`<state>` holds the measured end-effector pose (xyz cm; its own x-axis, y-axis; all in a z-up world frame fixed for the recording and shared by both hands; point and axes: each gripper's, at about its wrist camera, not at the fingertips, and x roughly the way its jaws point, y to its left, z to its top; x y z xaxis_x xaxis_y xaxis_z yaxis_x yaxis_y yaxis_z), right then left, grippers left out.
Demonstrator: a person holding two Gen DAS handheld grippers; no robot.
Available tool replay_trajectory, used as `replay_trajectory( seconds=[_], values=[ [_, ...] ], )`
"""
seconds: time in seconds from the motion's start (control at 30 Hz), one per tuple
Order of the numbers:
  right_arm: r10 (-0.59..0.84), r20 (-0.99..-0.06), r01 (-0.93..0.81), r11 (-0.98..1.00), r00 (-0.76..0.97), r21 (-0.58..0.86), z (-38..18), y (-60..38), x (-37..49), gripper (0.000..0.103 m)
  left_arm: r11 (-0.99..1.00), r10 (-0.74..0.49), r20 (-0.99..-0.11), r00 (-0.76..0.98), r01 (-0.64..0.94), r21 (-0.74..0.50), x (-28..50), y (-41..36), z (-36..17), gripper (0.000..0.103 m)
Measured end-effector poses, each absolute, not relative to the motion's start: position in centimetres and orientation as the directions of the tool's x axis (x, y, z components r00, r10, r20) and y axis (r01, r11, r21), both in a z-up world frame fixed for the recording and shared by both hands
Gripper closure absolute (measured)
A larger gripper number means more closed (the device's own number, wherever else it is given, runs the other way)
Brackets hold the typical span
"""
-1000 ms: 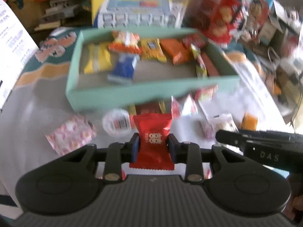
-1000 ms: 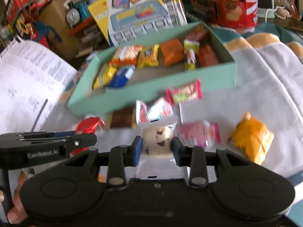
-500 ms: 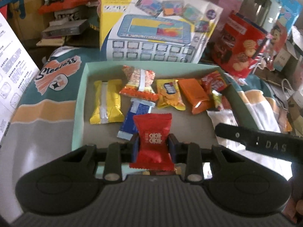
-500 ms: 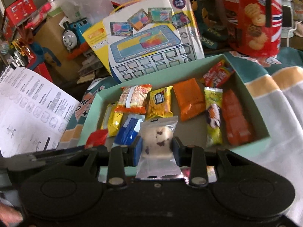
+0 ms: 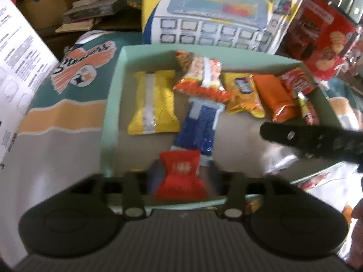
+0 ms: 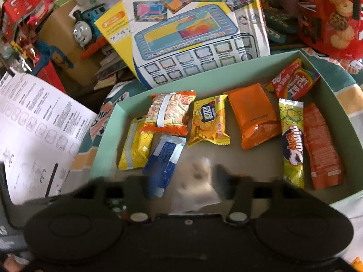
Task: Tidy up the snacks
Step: 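Carry both candies into the box and open both grippers, then withdraw both grippers from the box back over the snack pile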
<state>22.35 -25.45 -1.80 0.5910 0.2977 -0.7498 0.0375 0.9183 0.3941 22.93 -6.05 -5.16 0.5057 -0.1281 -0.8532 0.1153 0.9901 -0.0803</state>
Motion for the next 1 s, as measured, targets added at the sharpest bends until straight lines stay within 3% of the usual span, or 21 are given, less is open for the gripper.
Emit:
replay_trajectory(
  seconds=[0.03, 0.17, 0.33, 1.0],
  values=[
    [0.290, -0.742, 0.048, 0.917, 0.604, 0.397, -1.7, -25.6, 22.2, 0.016, 0.992, -0.114, -0.849, 0.516, 0.105, -0.070, 22.8, -6.0, -5.1, 0.012],
    [0.276, -0.732, 0.063, 0.915, 0.623, 0.399, -1.0, -26.2, 21.3, 0.008, 0.994, -0.093, -0.830, 0.550, 0.096, -0.048, 22.1, -6.1, -4.6, 0.003],
    [0.255, -0.727, 0.081, 0.916, 0.638, 0.392, 0.0, -27.1, 19.8, 0.000, 0.994, -0.100, -0.823, 0.559, 0.101, -0.052, 21.1, -6.5, -3.7, 0.000],
    [0.210, -0.734, 0.171, 0.897, 0.646, 0.407, 2.0, -30.3, 6.9, 0.000, 0.985, -0.140, -0.817, 0.560, 0.165, -0.056, 11.3, -6.8, -1.1, 0.000]
  ],
)
